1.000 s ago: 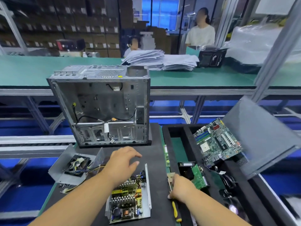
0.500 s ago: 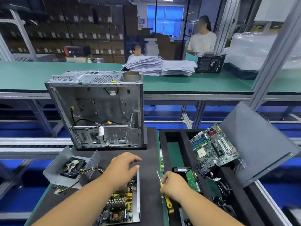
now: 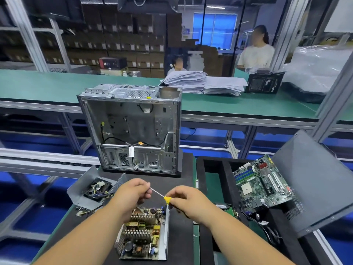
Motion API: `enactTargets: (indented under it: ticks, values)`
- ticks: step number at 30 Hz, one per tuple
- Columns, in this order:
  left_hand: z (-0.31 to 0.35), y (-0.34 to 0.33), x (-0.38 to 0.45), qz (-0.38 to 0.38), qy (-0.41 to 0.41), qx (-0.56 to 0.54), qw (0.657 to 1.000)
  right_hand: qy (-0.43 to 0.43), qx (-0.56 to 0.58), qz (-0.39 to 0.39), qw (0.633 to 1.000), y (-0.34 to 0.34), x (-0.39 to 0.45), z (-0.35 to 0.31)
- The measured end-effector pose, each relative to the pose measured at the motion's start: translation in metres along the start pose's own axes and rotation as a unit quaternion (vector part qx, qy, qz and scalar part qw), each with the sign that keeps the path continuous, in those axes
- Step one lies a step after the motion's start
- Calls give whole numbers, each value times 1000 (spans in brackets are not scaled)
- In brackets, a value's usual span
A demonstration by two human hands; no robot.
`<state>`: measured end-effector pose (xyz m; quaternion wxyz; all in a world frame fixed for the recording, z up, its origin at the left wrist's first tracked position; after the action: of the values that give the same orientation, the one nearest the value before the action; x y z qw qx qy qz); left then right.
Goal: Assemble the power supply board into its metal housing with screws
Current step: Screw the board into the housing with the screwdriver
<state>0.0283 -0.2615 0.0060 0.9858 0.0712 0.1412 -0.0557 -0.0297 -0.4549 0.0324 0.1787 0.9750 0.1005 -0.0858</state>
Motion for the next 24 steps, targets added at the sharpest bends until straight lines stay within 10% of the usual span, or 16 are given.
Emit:
enactTargets:
  ticks: [8, 24]
  values:
    - [0, 65, -13, 49, -2, -49, 998, 33, 92, 58, 994, -23, 19, -27]
    - [-93, 230, -20, 179, 47, 259, 948, 24, 198, 160, 967, -115, 55, -55]
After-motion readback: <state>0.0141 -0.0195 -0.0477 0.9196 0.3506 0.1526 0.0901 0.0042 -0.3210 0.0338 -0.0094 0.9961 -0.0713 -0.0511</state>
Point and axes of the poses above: each hand's wrist, its own x-axis towards the middle knuckle, its own y-axis out of the back of the hand, z = x × y, the point moved 4 cm from there along x, towards the middle knuckle, and after that the axes turned 5 degrees about x, right-handed, at the moved point
